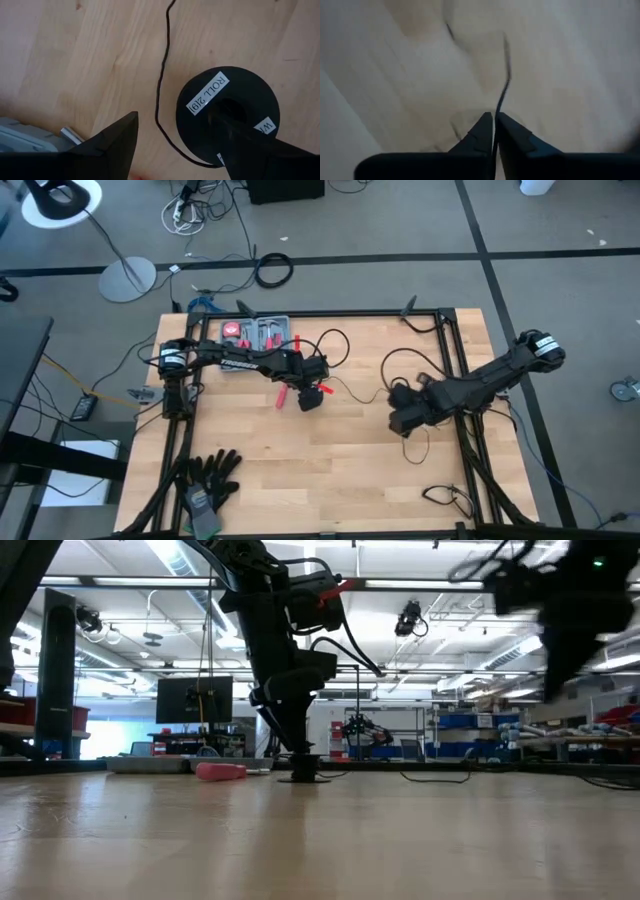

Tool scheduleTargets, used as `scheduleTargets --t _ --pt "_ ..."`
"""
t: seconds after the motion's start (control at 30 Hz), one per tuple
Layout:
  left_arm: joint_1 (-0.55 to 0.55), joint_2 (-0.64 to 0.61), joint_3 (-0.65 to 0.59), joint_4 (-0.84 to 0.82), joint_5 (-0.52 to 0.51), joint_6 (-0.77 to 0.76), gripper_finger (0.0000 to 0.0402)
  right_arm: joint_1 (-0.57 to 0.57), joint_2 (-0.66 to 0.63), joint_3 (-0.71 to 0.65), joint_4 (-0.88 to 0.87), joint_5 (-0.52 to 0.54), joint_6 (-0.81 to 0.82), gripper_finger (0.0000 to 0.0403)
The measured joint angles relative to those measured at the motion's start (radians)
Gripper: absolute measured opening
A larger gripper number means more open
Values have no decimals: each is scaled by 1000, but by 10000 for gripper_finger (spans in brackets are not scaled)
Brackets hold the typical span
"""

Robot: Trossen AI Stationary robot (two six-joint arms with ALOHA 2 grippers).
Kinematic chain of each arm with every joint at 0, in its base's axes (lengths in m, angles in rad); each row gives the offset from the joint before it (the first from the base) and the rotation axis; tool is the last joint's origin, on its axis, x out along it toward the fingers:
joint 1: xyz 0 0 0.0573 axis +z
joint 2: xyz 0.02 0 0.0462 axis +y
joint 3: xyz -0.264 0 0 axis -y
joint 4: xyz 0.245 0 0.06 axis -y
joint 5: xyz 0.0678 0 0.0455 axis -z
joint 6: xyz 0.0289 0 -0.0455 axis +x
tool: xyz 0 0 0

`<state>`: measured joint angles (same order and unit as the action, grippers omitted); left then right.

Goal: Coil cords
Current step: Uncoil the black wire from the spool

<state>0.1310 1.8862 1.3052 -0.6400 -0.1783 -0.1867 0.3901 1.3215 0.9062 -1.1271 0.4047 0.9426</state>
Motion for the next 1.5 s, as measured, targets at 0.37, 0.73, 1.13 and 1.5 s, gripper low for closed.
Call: scheduleTargets --t 0.37,0.73,1.13,1.5 --pt "0 0 0 -1 5 -1 257 -159 2 -39 626 299 -625 105" --pt "0 0 0 -2 5 -1 257 -469 2 -434 1522 8 -925 171" --pt "0 0 0 61 15 0 257 -541 330 -351 1678 -123 -887 175" --pt "0 0 0 24 16 2 257 -554 592 -153 1653 -165 -907 196"
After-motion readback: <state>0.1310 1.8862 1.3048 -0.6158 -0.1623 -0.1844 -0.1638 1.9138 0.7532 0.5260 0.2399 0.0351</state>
